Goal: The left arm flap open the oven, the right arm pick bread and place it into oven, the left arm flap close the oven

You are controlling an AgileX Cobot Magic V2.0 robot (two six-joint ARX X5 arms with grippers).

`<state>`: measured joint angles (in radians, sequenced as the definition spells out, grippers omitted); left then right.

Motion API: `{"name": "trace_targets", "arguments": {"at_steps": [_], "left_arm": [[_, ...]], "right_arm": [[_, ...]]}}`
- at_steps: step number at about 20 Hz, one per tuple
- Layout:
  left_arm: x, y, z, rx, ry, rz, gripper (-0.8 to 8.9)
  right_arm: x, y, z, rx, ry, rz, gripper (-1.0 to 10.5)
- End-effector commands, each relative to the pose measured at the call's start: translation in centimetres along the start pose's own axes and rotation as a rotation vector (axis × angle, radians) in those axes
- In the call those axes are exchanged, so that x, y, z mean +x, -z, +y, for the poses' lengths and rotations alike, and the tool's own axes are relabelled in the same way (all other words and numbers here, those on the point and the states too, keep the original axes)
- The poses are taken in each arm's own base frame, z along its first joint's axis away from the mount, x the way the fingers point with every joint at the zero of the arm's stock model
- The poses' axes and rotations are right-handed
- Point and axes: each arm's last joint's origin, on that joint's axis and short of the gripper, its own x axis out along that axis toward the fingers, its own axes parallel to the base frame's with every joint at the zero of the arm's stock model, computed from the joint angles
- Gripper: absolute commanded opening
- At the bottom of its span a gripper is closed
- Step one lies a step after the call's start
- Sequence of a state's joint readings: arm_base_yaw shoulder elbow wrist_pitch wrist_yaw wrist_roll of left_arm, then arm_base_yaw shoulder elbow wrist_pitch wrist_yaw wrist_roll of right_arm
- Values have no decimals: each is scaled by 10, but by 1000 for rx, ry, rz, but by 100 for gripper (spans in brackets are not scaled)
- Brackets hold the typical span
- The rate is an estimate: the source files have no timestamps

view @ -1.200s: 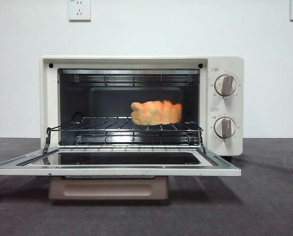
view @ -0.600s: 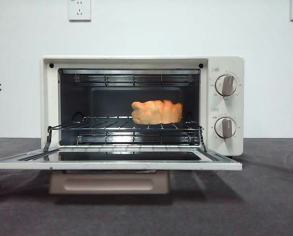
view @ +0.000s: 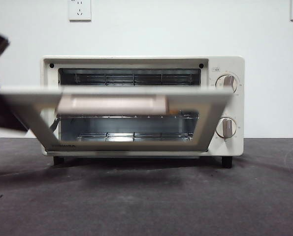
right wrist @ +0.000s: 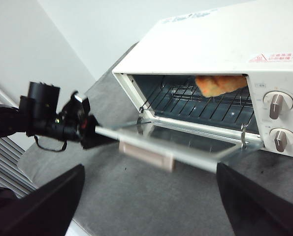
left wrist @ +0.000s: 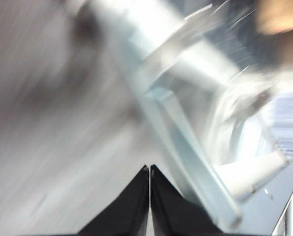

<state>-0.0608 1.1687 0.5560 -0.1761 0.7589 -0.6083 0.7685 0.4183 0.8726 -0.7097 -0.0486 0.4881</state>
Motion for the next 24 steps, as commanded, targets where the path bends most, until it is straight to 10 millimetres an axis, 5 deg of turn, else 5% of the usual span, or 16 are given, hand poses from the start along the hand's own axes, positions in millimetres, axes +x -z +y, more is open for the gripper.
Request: {"name": "trace_targets", "arguments": {"at_steps": [1,10,24], "left_arm": [[-6,-17,-21,11,109,-102,8],[-14,-36,-41,26,232,-312,8],[-64,-12,-82,363,333,-462,9]], "right_arm": [[-3,-5,3,9,-17,-26,427],[-3,-5,3,-7,-16,-25,427],[-3,-3,2,-114,-7,-8,427]]}}
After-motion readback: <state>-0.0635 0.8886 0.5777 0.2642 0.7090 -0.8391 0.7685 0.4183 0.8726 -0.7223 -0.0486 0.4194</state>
